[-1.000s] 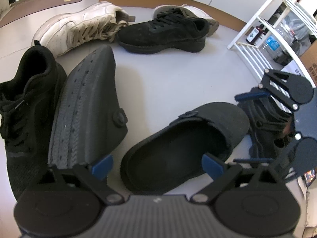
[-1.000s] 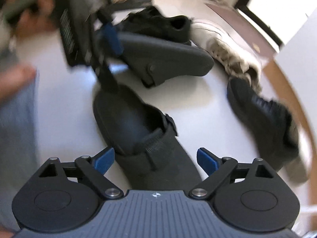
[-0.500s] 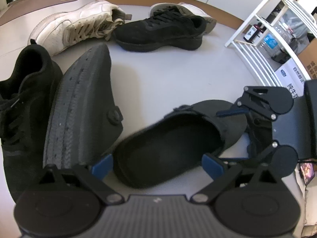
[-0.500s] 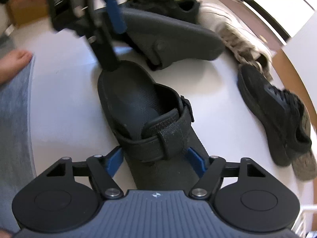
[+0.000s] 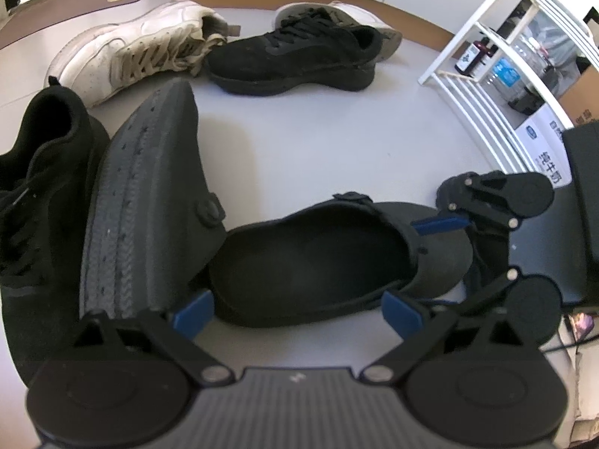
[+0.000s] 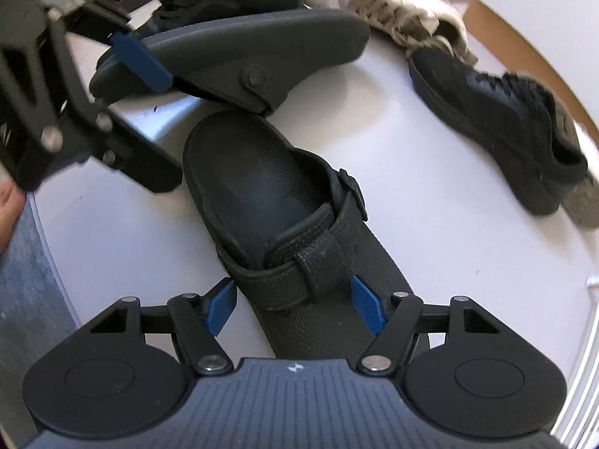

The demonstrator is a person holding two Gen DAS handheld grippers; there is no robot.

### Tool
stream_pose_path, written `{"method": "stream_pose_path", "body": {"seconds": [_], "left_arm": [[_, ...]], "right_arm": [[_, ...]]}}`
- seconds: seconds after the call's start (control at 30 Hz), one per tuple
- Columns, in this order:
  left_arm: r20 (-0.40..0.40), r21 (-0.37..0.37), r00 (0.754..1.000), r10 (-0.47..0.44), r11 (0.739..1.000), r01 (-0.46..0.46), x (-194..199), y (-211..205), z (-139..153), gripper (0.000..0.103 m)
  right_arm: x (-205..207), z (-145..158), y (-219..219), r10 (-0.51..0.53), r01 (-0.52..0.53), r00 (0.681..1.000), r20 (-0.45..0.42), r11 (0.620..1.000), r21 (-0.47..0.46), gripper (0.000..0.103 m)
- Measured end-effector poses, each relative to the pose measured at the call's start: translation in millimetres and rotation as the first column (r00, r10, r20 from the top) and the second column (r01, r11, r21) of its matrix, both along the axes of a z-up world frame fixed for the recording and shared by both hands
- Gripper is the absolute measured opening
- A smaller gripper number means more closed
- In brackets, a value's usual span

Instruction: Organize scattered shoes

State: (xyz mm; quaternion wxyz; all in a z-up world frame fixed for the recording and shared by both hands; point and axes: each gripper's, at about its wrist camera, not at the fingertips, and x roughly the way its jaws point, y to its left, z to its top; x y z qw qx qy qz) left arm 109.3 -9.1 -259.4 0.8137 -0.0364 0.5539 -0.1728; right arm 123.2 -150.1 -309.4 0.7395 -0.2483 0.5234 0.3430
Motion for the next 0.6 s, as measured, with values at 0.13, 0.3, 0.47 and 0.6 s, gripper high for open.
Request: {"method": "stream_pose_path", "body": {"seconds": [0.13, 0.3, 0.47, 0.6], "left_arm": [[0.001, 0.000, 1.000, -0.002, 1.000, 0.002, 0.3, -0.4, -0.1, 0.098], [0.001, -0.003, 1.000, -0.002, 1.000, 0.002, 0.1, 0.0, -0.3, 0.098], [0.000, -0.006, 1.000, -0.001, 1.000, 0.001, 0.3, 0.5, -0.4, 0.098], [-0.002, -0.005, 1.000, -0.002, 1.000, 0.002, 0.9, 0.0, -0.5, 0.098]], "right_arm": [[9.0, 2.0, -4.9, -0.080, 0.084, 0.993, -0.084, 0.996, 0.038, 0.072], [19.5, 4.9, -16.0, -0.150, 0.166, 0.974, -0.169, 0.982, 0.087, 0.073], [19.2, 13.6, -24.7, -0.082, 0.098, 0.990, -0.111, 0.985, 0.146, 0.086], [9.4, 14.7, -26.3, 0.044, -0.045, 0.999, 0.016, 0.995, 0.085, 0.094]]}}
